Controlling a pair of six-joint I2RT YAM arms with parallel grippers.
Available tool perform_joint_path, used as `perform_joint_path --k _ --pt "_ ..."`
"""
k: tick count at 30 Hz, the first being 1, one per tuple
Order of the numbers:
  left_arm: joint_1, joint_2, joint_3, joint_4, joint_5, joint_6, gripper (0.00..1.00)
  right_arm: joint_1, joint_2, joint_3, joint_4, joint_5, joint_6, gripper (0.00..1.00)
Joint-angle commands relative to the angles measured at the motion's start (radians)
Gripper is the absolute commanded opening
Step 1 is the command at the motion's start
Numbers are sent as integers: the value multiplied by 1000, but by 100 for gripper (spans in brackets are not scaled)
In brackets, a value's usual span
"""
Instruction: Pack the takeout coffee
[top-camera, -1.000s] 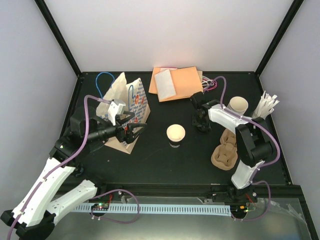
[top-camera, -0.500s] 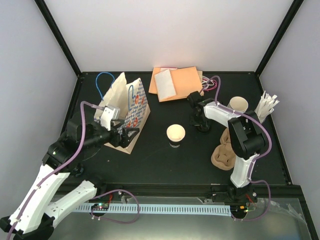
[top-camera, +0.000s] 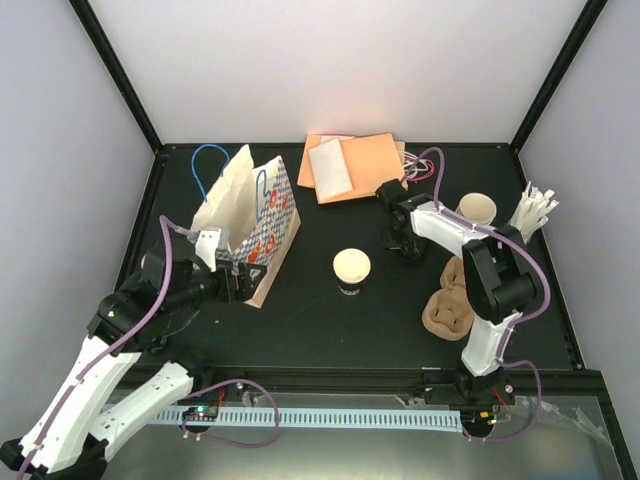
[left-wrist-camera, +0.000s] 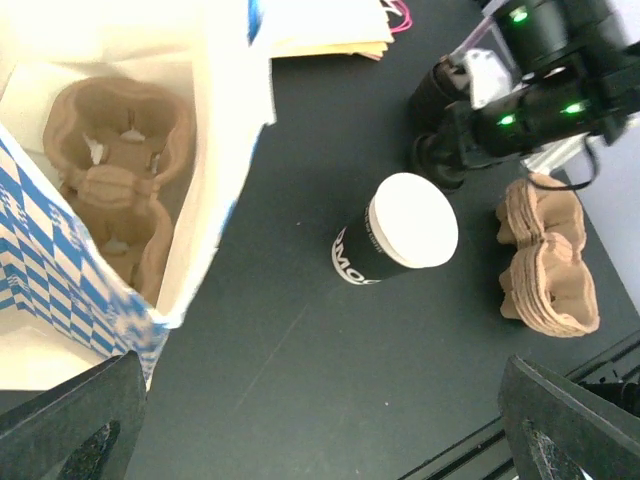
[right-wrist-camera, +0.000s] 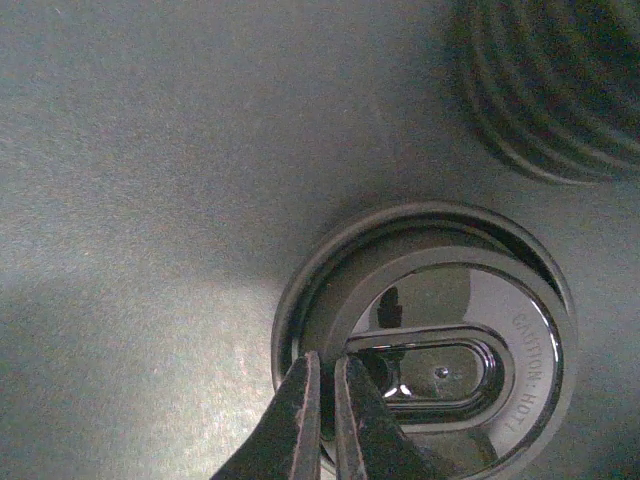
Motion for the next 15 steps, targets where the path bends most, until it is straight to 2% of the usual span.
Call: perform_joint_path --k 1,7,12,15 --pt "-5 -3 -35 -26 -47 -49 99 17 -115 13 -60 59 -38 3" --pt "-5 -10 -79 -11 -21 -69 99 92 -238 20 -136 58 -80 3" --pt "-5 -25 -102 -7 -18 -80 99 191 -313 60 -195 -33 -144 3" --pt "-6 -28 -112 32 65 -62 99 254 -335 102 -244 -29 -158 3"
